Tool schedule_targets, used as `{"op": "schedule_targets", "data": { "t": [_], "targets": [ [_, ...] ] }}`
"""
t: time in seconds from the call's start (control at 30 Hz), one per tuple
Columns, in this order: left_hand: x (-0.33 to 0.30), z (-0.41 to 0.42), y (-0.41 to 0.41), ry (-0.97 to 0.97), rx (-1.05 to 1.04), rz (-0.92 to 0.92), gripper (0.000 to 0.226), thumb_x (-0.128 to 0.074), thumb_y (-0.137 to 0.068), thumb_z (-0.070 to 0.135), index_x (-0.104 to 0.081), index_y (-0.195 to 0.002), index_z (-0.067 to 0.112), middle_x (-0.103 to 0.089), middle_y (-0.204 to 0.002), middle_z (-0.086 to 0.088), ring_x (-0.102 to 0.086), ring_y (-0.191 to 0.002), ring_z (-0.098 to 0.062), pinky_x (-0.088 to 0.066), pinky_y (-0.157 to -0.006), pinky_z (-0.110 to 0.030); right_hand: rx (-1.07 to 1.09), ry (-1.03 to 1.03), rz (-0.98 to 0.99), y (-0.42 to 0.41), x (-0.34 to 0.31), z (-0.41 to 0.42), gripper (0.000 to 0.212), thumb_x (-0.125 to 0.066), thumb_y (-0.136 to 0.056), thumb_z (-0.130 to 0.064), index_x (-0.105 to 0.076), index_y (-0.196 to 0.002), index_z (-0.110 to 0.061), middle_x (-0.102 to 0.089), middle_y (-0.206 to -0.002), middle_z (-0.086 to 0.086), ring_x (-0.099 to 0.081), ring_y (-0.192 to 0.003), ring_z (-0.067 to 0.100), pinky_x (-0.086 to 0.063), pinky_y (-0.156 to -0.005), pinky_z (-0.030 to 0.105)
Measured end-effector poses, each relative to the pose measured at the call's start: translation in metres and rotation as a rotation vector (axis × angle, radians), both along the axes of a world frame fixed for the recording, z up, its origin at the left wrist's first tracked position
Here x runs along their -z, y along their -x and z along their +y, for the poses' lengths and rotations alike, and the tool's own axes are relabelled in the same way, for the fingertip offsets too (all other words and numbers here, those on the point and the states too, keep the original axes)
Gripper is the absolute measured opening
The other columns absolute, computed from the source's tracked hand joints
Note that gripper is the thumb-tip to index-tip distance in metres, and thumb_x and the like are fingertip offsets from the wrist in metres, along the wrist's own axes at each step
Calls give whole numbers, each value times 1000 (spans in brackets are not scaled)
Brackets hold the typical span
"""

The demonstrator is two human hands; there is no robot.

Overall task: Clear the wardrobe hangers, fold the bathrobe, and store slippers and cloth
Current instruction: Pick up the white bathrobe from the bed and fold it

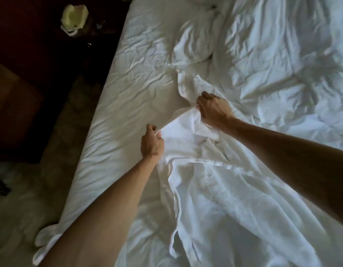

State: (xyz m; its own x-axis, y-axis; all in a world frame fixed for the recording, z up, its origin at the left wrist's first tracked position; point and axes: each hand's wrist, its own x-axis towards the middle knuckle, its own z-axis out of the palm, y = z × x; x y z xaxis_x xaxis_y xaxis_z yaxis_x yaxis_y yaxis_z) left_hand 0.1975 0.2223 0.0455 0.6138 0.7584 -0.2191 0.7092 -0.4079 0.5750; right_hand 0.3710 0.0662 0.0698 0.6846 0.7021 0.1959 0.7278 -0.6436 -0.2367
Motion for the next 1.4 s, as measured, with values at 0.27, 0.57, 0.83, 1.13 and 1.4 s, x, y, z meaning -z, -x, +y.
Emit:
{"op": "schedule_targets", "data": {
  "t": [0.27,0.57,0.83,1.13,1.4],
  "targets": [
    [-274,1,-61,-299,275,-346,17,-67,-95,26,-63,-108,16,-70,-105,-7,-64,-99,-32,-52,-76,-40,287,-384,-41,-22,-249,-59,27,-38,-104,-27,-51,-100,-4,-64,-79,27,-61,-70,47,-33,-58,40],
    [-628,-51,-28,-708,326,-575,32,-64,-93,47,-69,-92,15,-71,-87,-8,-65,-84,-32,-52,-68,-40,293,-598,-316,-3,-605,-124,38,-34,-102,-49,-55,-111,-19,-69,-98,21,-62,-88,42,-39,-64,38],
    [-745,-112,32,-907,285,-628,33,-62,-94,48,-72,-106,19,-72,-106,-7,-66,-99,-28,-44,-75,-33,304,-794,-381,66,-719,-195,31,-39,-101,-41,-57,-109,-16,-66,-106,16,-59,-96,32,-27,-62,28],
    [-430,-206,71,-517,566,-352,19,-62,-86,21,-66,-105,21,-72,-105,-4,-66,-101,-32,-49,-78,-37,580,-530,-64,118,-407,-315,26,-44,-101,-40,-59,-109,-19,-67,-98,28,-62,-93,46,-39,-67,39],
    [-149,-345,151,-127,897,-72,11,-68,-82,12,-65,-93,13,-67,-102,-5,-65,-99,-32,-48,-73,-36,936,-163,311,251,-115,-480,39,-40,-95,-47,-59,-108,-16,-64,-98,35,-61,-88,50,-42,-67,43]
  ]
}}
